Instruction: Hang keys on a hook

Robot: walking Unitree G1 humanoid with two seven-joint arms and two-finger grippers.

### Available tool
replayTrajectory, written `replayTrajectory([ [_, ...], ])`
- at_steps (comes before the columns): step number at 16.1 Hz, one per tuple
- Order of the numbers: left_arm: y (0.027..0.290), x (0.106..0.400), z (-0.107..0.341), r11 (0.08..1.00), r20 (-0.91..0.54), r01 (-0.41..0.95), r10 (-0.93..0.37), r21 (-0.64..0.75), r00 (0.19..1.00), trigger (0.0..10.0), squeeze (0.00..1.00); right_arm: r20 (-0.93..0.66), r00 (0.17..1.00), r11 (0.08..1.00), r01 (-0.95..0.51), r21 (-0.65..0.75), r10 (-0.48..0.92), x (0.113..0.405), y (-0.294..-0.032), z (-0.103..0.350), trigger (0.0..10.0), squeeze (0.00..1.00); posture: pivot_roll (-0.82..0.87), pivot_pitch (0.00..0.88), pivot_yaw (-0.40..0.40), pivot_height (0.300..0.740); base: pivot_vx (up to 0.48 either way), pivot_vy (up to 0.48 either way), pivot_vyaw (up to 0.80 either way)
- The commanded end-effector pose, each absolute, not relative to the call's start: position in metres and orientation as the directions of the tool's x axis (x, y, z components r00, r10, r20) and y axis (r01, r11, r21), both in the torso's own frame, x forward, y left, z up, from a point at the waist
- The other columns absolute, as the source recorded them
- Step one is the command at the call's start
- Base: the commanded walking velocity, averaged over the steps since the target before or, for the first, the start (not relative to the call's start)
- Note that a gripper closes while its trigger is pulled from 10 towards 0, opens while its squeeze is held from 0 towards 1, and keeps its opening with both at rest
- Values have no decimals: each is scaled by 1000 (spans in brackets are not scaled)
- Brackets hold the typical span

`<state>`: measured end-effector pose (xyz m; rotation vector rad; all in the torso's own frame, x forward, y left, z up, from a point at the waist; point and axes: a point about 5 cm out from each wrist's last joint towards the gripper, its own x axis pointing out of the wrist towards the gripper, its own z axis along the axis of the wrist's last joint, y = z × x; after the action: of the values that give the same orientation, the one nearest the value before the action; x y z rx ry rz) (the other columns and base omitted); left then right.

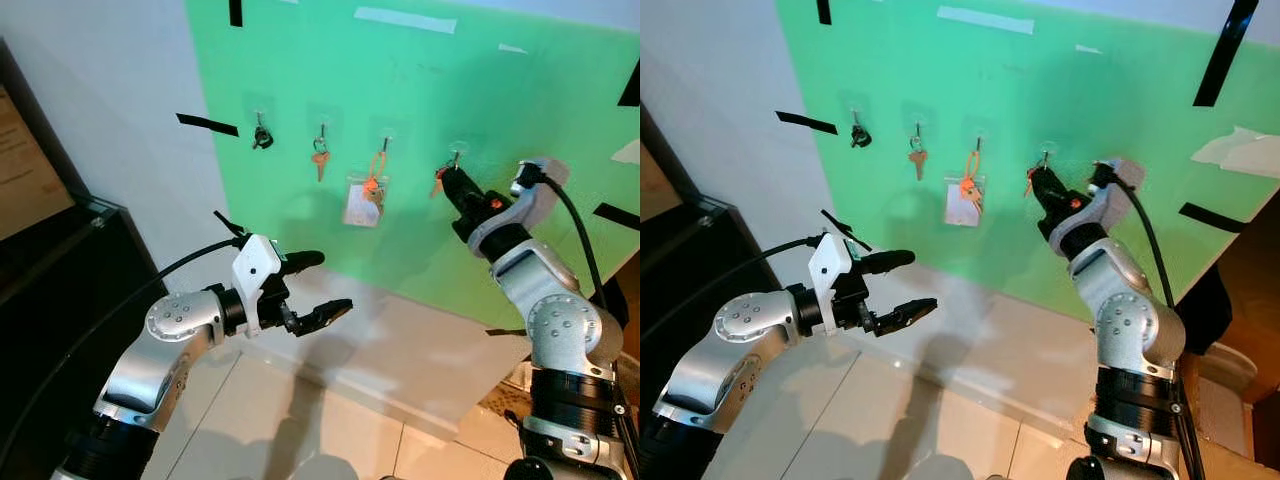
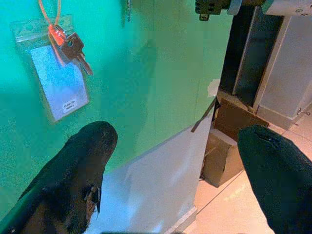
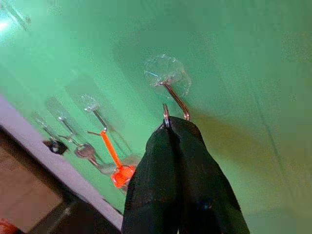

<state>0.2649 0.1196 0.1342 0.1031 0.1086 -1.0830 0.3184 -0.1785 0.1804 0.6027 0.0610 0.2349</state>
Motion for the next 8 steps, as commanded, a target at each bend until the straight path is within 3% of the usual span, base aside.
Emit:
replayTrajectory([
  [1, 119, 266, 141, 451, -138, 891, -880, 56, 454, 10000, 0, -69, 981, 783, -103, 613, 183, 316, -190, 165, 10000, 0, -86, 0, -2, 740, 0, 0, 0],
  [3, 119, 266, 142, 451, -138, 890, -880, 59, 455, 10000, 0, -45, 984, 680, -85, 728, 172, 317, -192, 167, 10000, 0, -85, 0, -1, 740, 0, 0, 0],
  [8, 118, 267, 143, 451, -137, 890, -880, 61, 455, 10000, 0, 0, 989, 529, -80, 845, 150, 317, -198, 174, 10000, 0, -86, 0, 1, 740, 0, 0, 0],
])
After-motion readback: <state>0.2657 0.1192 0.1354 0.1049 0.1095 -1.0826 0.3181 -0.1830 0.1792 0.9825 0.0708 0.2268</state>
